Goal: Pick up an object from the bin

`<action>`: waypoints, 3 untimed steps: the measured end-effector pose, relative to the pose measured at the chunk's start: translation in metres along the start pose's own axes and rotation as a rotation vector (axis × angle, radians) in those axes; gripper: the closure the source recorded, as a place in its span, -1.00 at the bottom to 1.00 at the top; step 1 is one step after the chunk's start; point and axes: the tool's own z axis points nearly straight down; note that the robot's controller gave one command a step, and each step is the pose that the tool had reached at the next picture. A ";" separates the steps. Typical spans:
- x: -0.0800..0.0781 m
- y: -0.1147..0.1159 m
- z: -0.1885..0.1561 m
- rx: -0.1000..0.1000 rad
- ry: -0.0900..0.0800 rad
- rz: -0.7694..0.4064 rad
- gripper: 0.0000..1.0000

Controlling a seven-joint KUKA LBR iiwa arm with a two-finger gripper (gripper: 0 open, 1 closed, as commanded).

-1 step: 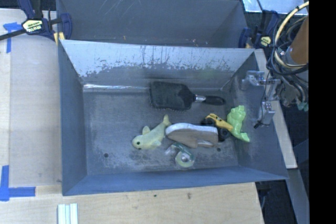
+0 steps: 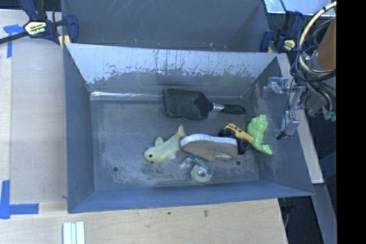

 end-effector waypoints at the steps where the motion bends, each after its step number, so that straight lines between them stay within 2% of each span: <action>1: 0.005 0.035 0.055 0.002 -0.007 0.010 -1.00; 2: 0.004 0.052 0.090 -0.001 0.001 -0.128 -1.00; 3: 0.003 0.057 0.096 0.001 0.000 -0.214 -1.00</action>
Offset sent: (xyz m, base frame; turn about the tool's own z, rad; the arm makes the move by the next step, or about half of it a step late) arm 0.0000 0.0618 -0.1104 -0.2554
